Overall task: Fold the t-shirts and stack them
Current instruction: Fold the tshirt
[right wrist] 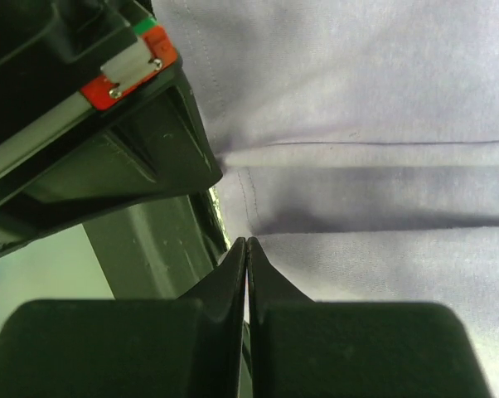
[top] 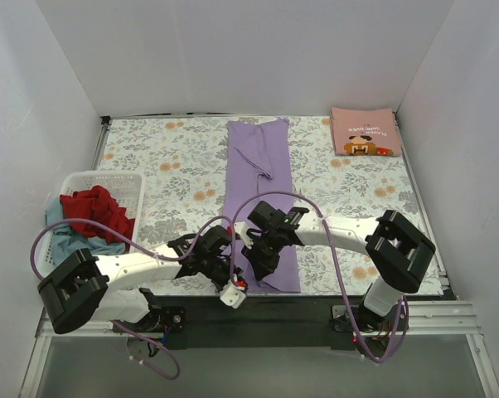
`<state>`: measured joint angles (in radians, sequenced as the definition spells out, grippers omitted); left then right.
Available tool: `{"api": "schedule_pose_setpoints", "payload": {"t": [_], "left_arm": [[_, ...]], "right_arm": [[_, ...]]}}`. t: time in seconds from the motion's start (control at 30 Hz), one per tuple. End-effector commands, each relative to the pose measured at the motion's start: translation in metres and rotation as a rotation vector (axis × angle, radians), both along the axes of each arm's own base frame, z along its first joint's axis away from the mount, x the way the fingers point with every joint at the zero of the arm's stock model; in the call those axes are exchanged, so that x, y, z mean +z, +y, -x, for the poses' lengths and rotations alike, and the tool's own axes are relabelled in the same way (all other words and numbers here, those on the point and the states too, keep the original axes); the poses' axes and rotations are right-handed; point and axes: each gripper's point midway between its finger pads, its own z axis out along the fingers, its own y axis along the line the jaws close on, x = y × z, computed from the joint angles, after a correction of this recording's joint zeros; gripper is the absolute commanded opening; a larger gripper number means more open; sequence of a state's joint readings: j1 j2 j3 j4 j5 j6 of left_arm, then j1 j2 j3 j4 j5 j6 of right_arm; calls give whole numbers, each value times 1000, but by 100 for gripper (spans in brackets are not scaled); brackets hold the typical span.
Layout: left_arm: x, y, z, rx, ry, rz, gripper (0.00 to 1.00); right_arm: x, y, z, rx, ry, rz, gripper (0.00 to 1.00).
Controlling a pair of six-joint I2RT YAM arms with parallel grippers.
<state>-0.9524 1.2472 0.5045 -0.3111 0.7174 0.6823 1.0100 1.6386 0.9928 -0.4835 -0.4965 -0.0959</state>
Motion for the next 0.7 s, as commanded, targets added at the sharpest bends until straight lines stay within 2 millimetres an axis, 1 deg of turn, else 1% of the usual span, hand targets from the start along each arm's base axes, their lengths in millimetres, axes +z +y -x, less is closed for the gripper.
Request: {"api": "schedule_pose_setpoints", "payload": {"t": [0.0, 0.07, 0.13, 0.17, 0.2, 0.23, 0.27, 0.3, 0.37, 0.4, 0.43, 0.57, 0.67], "left_arm": [[10, -4, 5, -18, 5, 45, 0], [10, -3, 6, -21, 4, 47, 0], [10, -4, 6, -23, 5, 50, 0], [10, -4, 7, -22, 7, 51, 0], [11, -4, 6, -21, 6, 53, 0], [11, -4, 6, -22, 5, 58, 0], [12, -5, 6, -22, 3, 63, 0], [14, -6, 5, -18, 2, 69, 0], [17, -9, 4, -18, -2, 77, 0], [24, -12, 2, -17, -6, 92, 0], [27, -14, 2, -19, -6, 100, 0], [41, -25, 3, -43, -18, 132, 0], [47, -36, 8, -66, -14, 134, 0]], "right_arm": [[3, 10, 4, 9, 27, -54, 1], [0, 9, 3, 6, 21, -54, 2], [1, 9, -1, -7, 22, -60, 9], [3, 10, -3, -14, 23, -67, 10], [8, 10, -9, -29, 22, -81, 11], [12, 11, -11, -34, 23, -92, 17], [15, 10, -15, -46, 24, -103, 20], [23, 8, -24, -71, 19, -125, 23], [32, 4, -33, -98, 14, -149, 29], [41, -1, -40, -121, 9, -172, 32], [45, -3, -43, -127, -2, -181, 35], [64, -12, -56, -152, -71, -216, 38], [75, -20, -69, -176, -126, -221, 47]]}}
